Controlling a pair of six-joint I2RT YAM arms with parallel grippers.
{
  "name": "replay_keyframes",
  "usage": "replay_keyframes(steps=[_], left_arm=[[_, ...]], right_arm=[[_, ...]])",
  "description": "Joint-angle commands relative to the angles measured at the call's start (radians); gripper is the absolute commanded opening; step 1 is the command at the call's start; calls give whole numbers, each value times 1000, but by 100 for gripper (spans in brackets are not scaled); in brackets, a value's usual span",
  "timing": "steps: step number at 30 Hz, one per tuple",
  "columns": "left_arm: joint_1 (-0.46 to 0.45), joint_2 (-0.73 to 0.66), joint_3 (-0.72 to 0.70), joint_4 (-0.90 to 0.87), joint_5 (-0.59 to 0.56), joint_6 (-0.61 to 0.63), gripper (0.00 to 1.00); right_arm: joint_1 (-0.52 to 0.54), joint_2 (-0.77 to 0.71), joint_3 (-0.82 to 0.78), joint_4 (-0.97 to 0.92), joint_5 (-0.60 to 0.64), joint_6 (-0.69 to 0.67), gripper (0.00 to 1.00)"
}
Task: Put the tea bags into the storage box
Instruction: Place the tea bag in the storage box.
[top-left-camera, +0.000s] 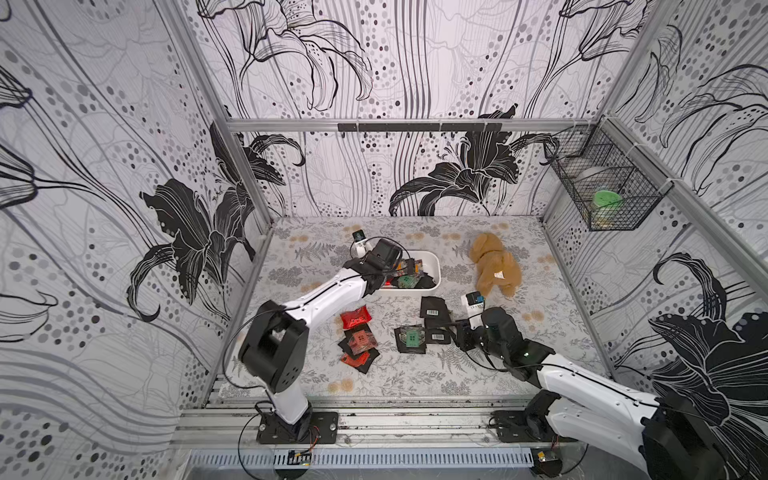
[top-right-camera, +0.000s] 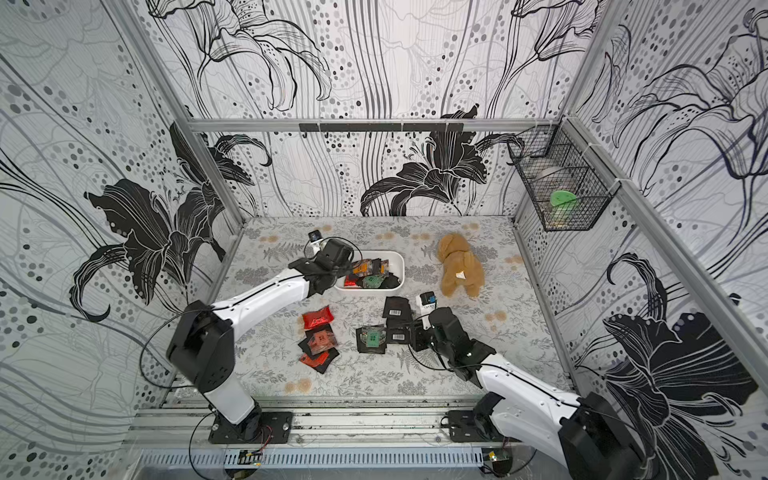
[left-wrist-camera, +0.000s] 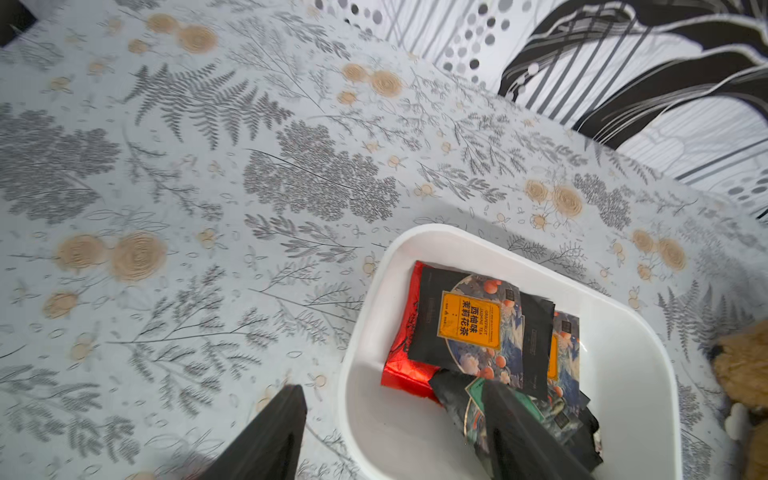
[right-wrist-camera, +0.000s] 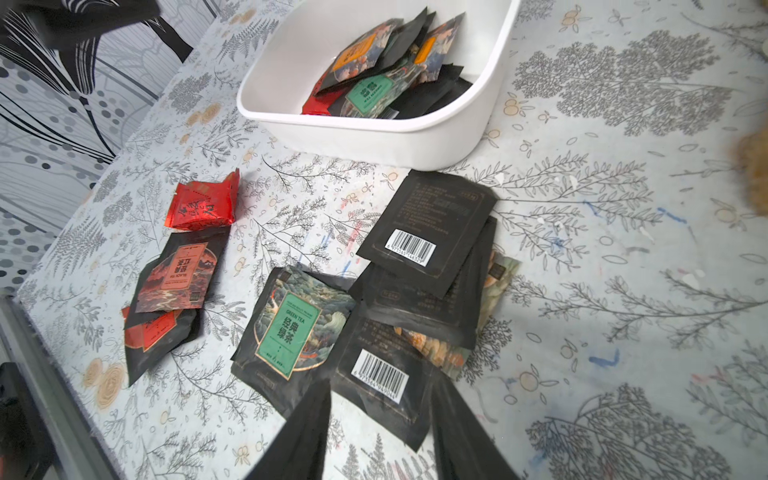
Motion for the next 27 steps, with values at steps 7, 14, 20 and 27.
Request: replay_keyframes(steps=[7,14,20,27], left_arm=[[-17,-314,-497,404,399,-70,70],[-125,-495,-774,612,439,-156,70],[-183,-420,-823,742,497,-203,58],[-254,-296,-736,705,459,-218,49]], right_arm=[[0,38,5,32,4,-23,41],[5,184,127,32,-125,-56,35],[53,351,246,0,-109,-83,20],[123,525,316,-27,-97,-100,6]])
